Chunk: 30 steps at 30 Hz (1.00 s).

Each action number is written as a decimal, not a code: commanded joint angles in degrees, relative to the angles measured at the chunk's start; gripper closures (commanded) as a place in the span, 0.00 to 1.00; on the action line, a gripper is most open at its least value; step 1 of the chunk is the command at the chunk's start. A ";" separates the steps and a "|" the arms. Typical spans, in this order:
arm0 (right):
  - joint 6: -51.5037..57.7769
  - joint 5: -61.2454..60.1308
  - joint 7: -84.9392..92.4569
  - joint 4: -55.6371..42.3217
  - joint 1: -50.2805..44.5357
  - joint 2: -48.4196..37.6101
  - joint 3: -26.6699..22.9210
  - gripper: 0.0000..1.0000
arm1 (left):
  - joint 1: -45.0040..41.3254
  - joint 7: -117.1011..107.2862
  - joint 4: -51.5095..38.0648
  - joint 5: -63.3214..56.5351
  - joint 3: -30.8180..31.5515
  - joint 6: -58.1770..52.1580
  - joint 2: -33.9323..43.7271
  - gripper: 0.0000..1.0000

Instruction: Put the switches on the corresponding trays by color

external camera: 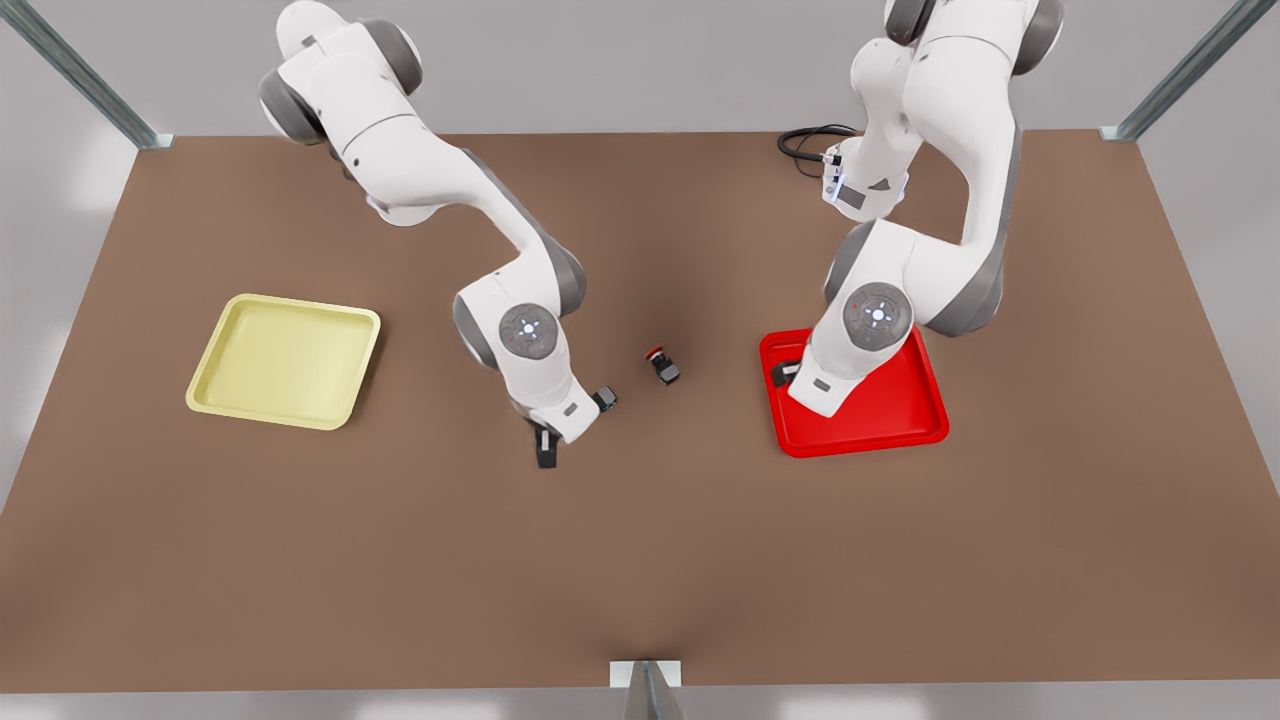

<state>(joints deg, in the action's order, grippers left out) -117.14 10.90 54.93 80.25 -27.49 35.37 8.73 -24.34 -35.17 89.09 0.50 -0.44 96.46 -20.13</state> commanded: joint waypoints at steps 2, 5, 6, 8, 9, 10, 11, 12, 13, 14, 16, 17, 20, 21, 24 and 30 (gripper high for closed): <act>-0.02 0.00 0.00 -0.09 -0.54 0.93 0.93 0.00 | -0.27 -0.25 1.00 0.55 0.00 1.44 -0.26 0.00; -2.48 -0.09 -1.05 -0.09 -3.97 3.74 1.20 0.00 | -0.89 -0.69 1.62 0.64 0.00 3.82 -0.97 0.00; -3.27 -0.09 -2.81 0.61 -4.41 3.83 1.20 0.00 | -0.97 -0.78 1.62 0.73 0.09 3.99 -0.97 0.00; -12.76 0.00 -3.16 8.17 -4.24 1.98 1.20 0.00 | -1.41 -0.78 1.62 0.73 0.09 4.17 -1.05 0.00; -13.03 0.09 -2.99 8.43 -4.33 2.25 1.20 0.00 | -1.41 -0.78 1.62 0.73 0.00 4.17 -1.06 0.00; -14.96 0.52 -2.02 10.89 -3.71 1.72 1.20 0.00 | -1.50 -0.69 1.62 0.73 0.00 4.08 -1.06 0.00; -16.63 0.61 1.84 11.78 -3.53 1.46 1.11 0.00 | -1.77 -0.61 1.62 0.64 0.00 4.08 -1.32 0.00; -16.55 0.61 3.08 11.86 -3.27 1.55 1.20 0.00 | -1.85 -0.61 1.62 0.64 0.00 4.08 -1.41 0.00; -16.63 0.61 3.08 12.57 -3.45 1.90 1.20 0.00 | -1.85 -0.52 1.62 0.55 0.00 4.08 -1.49 0.00; -16.46 0.70 3.25 12.83 -3.71 1.98 1.20 0.00 | -1.77 -0.25 1.53 0.55 0.00 4.08 -1.67 0.00; -16.72 0.61 3.52 12.83 -5.55 3.39 1.20 0.00 | -1.68 0.19 1.27 0.46 0.09 4.00 -1.85 0.00; -17.42 0.61 3.16 12.92 -6.78 3.83 1.20 0.00 | -1.33 0.19 1.00 0.29 0.09 3.56 -1.94 0.00; -18.48 0.96 3.69 14.23 -7.40 4.18 1.11 0.00 | -1.33 0.19 1.00 0.29 0.09 3.12 -2.02 0.00; -21.29 2.81 3.78 18.36 -6.96 1.99 1.11 0.00 | -1.24 0.19 1.00 0.29 0.09 3.12 -2.11 0.00; -27.00 2.81 3.78 26.10 -6.17 -1.18 1.20 0.00 | -1.24 0.10 1.00 0.02 0.09 3.03 -2.20 0.00; -28.06 2.81 9.23 26.28 -4.41 -0.39 0.23 0.00 | -1.85 -0.69 1.00 0.02 0.00 2.33 -2.46 0.00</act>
<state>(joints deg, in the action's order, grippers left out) -145.19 13.72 64.38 106.53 -31.87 35.05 8.97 -26.21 -35.86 90.09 0.55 -0.36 98.71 -22.59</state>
